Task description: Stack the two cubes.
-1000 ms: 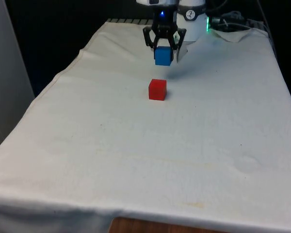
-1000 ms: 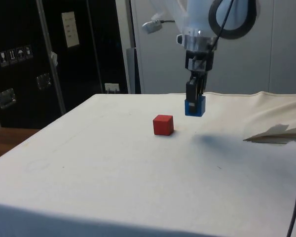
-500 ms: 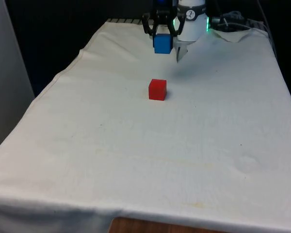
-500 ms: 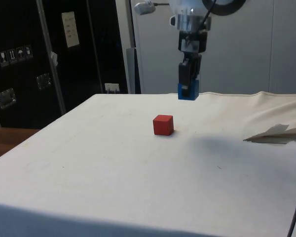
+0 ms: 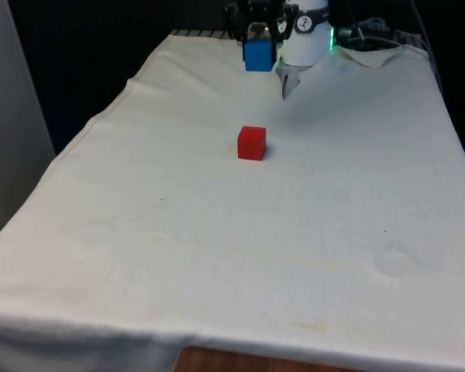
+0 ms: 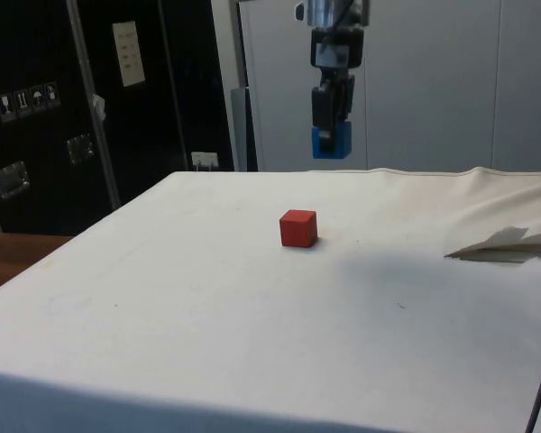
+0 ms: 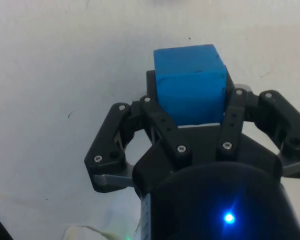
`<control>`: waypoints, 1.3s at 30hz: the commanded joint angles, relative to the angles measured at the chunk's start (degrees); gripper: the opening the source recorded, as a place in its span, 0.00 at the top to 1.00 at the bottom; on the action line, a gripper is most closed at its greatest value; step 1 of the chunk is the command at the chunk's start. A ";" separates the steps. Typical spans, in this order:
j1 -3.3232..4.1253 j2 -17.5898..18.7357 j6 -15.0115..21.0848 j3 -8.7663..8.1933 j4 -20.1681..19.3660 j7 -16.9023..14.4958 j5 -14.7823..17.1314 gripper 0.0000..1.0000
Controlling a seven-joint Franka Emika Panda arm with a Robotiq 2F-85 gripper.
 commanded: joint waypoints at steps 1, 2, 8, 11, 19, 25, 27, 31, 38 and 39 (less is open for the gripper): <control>0.17 0.34 -1.15 0.40 0.92 0.69 -0.06 0.98; 0.17 0.46 -1.55 0.57 1.32 0.80 -0.06 0.98; 0.52 1.83 -3.38 1.20 3.90 0.97 0.46 0.98; 0.57 2.86 -3.84 1.43 5.10 0.92 0.69 0.98; 0.80 6.30 -6.19 1.55 9.05 0.80 0.69 0.98; 0.92 8.82 -6.76 1.60 12.03 0.80 0.86 0.98; 0.86 9.11 -6.65 1.60 12.26 0.80 0.92 0.98; 0.86 9.80 -5.67 1.55 12.49 0.74 1.03 0.98; 0.86 10.66 -1.32 1.49 11.12 0.52 1.38 0.98; 0.86 10.83 -0.69 1.43 10.94 0.52 1.43 0.98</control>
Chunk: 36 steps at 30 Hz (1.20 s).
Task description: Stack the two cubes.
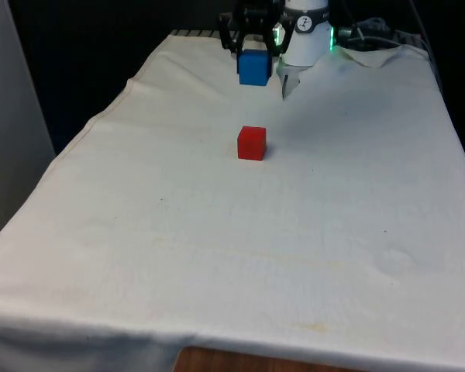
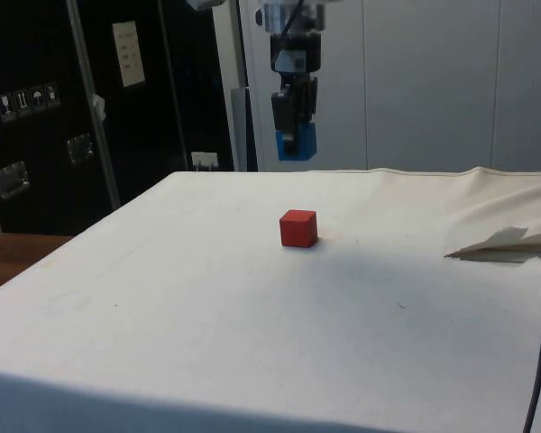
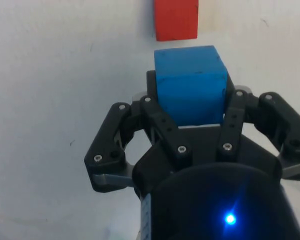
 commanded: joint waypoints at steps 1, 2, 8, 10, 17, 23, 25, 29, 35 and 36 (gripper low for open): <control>0.11 0.23 1.32 -0.06 -0.34 -0.34 0.63 0.98; 0.06 0.46 1.95 -0.11 -0.52 -0.34 0.69 0.98; 0.06 1.78 5.16 -0.17 -1.38 -0.52 0.92 0.98; 0.00 2.75 7.10 -0.23 -1.89 -0.86 1.32 0.98; -0.06 5.04 10.60 -0.29 -2.58 -1.78 2.64 0.98; -0.17 6.53 11.86 -0.40 -2.64 -1.38 1.95 0.98; -0.06 7.16 13.24 -0.06 -2.98 -2.52 3.72 0.98; -0.11 8.77 14.67 0.17 -2.92 -2.81 4.30 0.98; -0.23 10.66 16.44 0.52 -2.86 -3.27 5.10 0.98; -0.29 10.94 16.67 0.52 -2.86 -3.27 5.16 0.98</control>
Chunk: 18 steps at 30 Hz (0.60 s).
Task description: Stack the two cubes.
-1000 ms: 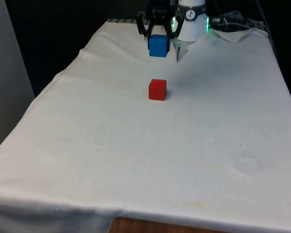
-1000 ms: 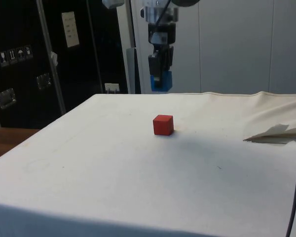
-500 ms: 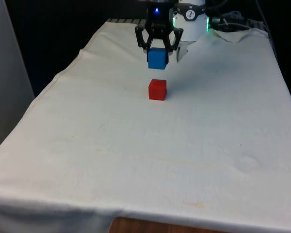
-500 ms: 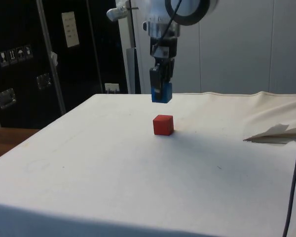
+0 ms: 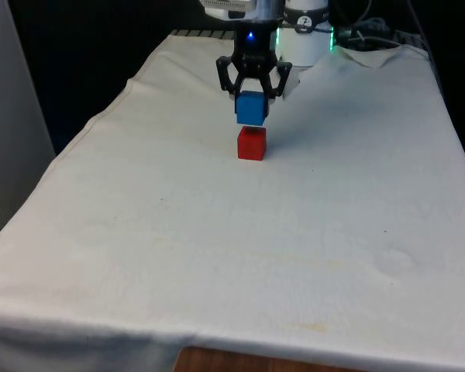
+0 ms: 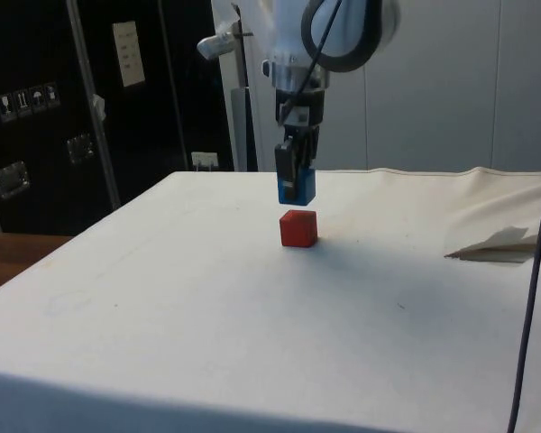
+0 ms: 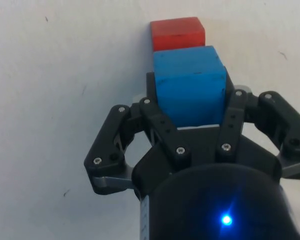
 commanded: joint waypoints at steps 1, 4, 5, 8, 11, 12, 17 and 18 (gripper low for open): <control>-0.17 0.00 0.74 0.80 -0.29 -1.38 2.12 0.98; -0.23 0.80 1.55 0.86 -0.23 -1.43 2.23 0.98; -0.34 1.26 1.95 0.92 -0.17 -1.43 2.35 0.98; -0.40 1.78 2.29 0.97 -0.06 -1.49 2.52 0.98; -0.52 2.46 2.69 1.09 0.11 -1.60 2.75 0.98; -0.57 2.86 2.92 1.15 0.17 -1.83 3.04 0.98; -0.74 3.38 3.15 1.03 0.40 -2.01 3.09 0.98; -0.74 3.44 3.15 0.97 0.40 -1.95 2.98 0.98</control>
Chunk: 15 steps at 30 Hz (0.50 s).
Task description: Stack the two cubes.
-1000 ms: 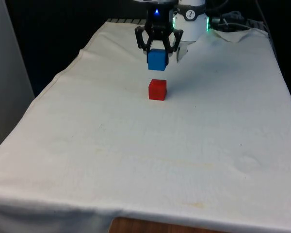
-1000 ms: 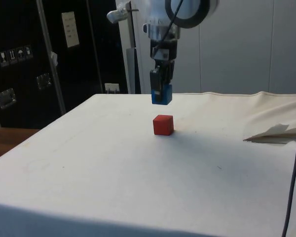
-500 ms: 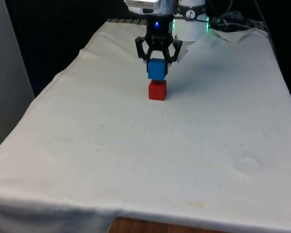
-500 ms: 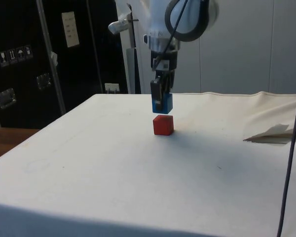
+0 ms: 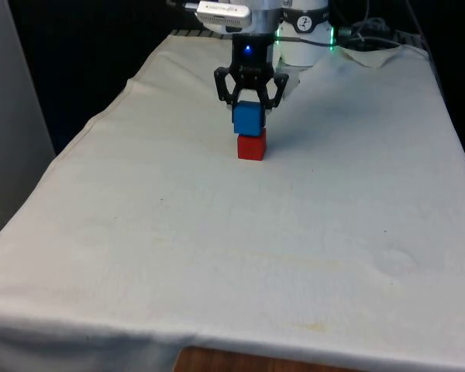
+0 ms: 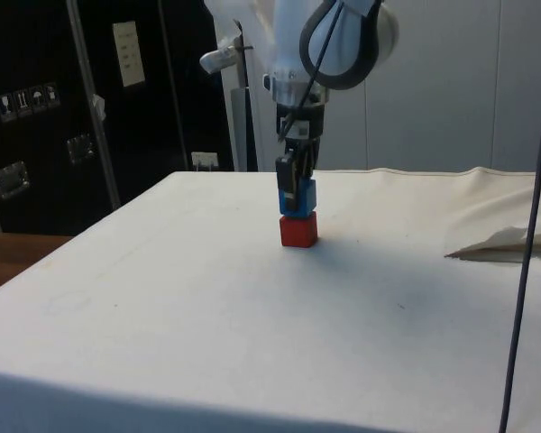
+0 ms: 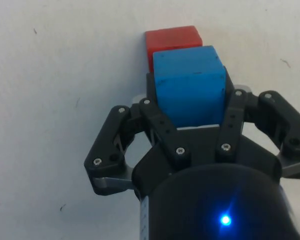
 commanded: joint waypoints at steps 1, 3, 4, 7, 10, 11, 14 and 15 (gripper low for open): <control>-0.52 -0.23 0.29 0.97 -0.23 -1.32 1.83 0.98; -0.52 -0.06 0.29 0.80 -0.23 -1.20 1.60 0.98; -0.52 0.00 0.29 0.74 -0.23 -1.20 1.55 0.98; -0.11 0.23 -0.06 -0.11 0.00 -0.11 0.00 0.98; -0.52 0.29 0.11 0.63 -0.11 -0.97 1.32 0.98; -0.46 0.34 0.06 0.57 -0.06 -0.92 1.20 0.98; -0.34 0.40 0.00 0.40 0.00 -0.69 0.92 0.98; -0.34 0.40 0.00 0.34 0.00 -0.57 0.80 0.98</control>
